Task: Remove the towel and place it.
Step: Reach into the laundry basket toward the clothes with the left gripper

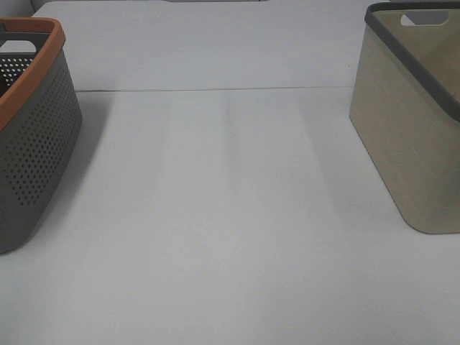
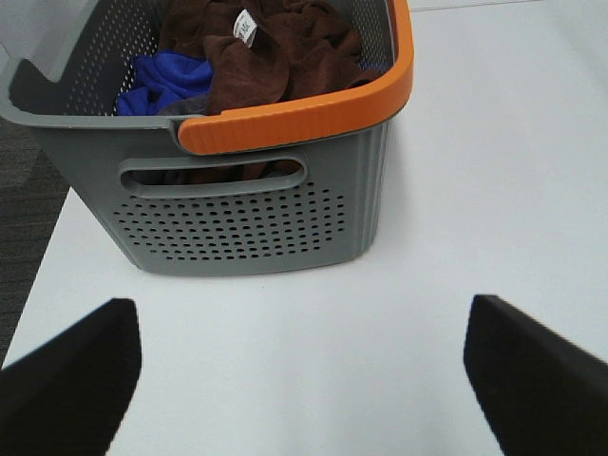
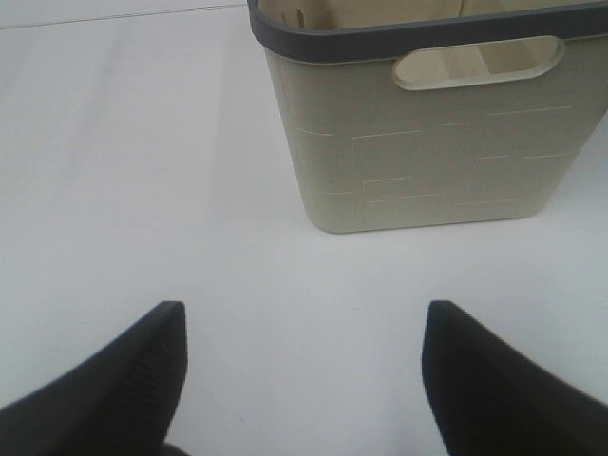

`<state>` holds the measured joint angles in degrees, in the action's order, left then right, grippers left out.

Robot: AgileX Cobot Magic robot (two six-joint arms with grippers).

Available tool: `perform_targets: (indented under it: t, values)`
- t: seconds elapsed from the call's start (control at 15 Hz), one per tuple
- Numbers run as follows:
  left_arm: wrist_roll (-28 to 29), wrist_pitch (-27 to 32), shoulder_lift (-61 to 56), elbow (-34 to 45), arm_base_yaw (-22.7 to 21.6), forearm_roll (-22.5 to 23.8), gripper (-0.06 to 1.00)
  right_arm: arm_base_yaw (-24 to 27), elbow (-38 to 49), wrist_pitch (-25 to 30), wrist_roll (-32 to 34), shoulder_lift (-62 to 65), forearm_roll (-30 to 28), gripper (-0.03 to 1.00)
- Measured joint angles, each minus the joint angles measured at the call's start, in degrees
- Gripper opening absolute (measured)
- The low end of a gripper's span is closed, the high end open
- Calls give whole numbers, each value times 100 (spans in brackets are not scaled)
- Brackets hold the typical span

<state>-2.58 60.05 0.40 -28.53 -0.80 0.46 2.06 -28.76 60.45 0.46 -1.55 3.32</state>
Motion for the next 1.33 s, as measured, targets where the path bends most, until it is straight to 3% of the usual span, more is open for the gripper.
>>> perform_targets:
  t: [1.33]
  values:
    - [0, 0, 0, 0, 0, 0, 87, 0, 0, 0, 0, 0, 0, 67]
